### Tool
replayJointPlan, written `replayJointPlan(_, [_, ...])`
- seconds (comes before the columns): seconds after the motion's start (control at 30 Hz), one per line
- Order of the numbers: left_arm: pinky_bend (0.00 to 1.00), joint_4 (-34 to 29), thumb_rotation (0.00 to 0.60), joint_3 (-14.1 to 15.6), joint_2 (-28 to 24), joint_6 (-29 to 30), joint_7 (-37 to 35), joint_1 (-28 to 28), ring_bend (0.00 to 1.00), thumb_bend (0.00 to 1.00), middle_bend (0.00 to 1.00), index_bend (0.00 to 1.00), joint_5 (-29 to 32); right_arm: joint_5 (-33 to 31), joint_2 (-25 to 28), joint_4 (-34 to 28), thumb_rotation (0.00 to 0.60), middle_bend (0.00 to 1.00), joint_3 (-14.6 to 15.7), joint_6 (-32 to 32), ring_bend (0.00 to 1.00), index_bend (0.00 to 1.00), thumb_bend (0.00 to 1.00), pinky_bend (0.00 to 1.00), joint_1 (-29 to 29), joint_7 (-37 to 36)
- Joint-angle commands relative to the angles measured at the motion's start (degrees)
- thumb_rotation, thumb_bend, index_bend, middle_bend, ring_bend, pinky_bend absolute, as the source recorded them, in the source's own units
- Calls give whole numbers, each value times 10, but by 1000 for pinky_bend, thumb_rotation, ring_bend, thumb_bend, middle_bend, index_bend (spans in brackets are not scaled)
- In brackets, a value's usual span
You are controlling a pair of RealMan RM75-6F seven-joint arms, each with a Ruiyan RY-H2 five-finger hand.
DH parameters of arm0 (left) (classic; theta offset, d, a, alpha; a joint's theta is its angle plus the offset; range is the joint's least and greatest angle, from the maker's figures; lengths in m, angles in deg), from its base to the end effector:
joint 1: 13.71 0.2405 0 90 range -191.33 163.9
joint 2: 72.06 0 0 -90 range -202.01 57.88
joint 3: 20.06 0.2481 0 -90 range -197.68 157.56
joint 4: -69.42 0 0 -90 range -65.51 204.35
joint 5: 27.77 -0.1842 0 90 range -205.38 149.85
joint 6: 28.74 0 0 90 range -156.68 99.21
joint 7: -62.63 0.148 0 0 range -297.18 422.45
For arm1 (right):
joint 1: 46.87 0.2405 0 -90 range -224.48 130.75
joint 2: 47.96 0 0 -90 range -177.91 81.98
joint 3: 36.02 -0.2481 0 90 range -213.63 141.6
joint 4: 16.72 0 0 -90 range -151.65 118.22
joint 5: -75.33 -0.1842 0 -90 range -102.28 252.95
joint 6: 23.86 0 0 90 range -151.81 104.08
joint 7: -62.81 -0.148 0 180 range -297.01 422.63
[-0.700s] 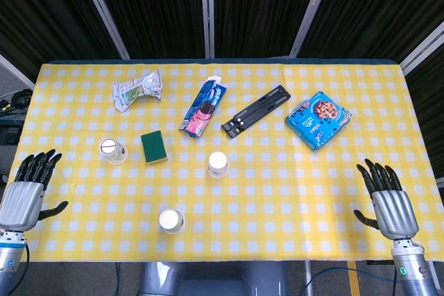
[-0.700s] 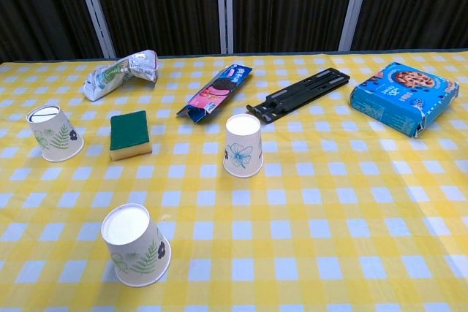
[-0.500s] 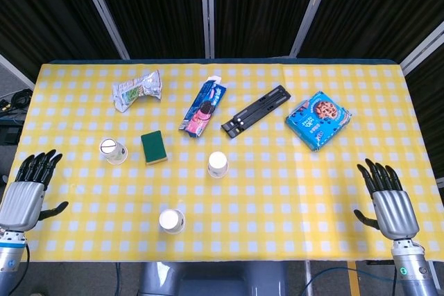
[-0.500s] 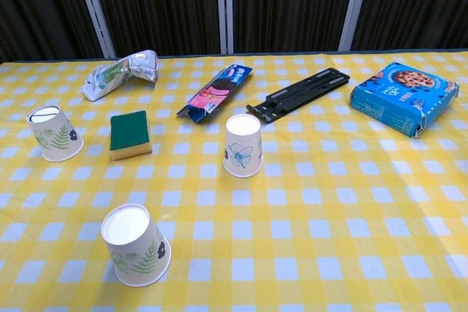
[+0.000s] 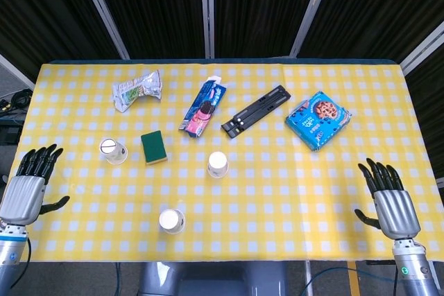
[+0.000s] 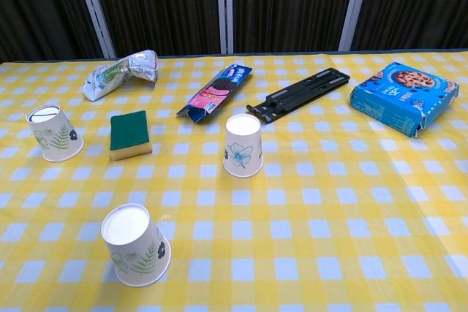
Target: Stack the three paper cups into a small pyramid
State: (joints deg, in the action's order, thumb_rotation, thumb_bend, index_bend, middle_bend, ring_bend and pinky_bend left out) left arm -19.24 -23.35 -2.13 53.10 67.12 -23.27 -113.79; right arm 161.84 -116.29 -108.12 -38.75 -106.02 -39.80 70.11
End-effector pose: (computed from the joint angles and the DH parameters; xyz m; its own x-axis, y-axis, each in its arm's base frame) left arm -0.2839 0.2077 0.1465 0.4351 0.0178 0.9002 0.8976 -0.0865 -0.4322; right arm -0.2856 -0.1925 0.1502 0.4621 -0.0391 0.8860 -0.8861 -0.0617 0.4594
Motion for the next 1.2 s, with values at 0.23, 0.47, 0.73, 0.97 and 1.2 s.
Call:
replayJointPlan(0.23, [0,28,600,-55,-10,-147,1,-91,0,224,0,56,87,5,-1,2,600,0,2,2,0,0,65,0,1,-4])
replayJointPlan(0.47, [0,56,600,-74,-11,-244,6,-143,0,275,0,206,147,2,-2,5,600,0,1,6,0,0,65,0,3,-8])
replayJointPlan(0.73, [0,79,600,-80,-1,-319,17,-190,0,277,0,257,196,1,-2,7,600,0,1,10,0,0,65,0,5,-10])
replayJointPlan(0.97, [0,93,600,-80,12,-358,32,-220,0,277,0,259,228,0,-1,8,600,0,0,10,0,0,65,0,5,-14])
replayJointPlan(1.2, [0,102,600,-71,24,-379,54,-238,0,335,0,264,260,-2,0,8,600,0,0,10,0,0,66,0,5,-15])
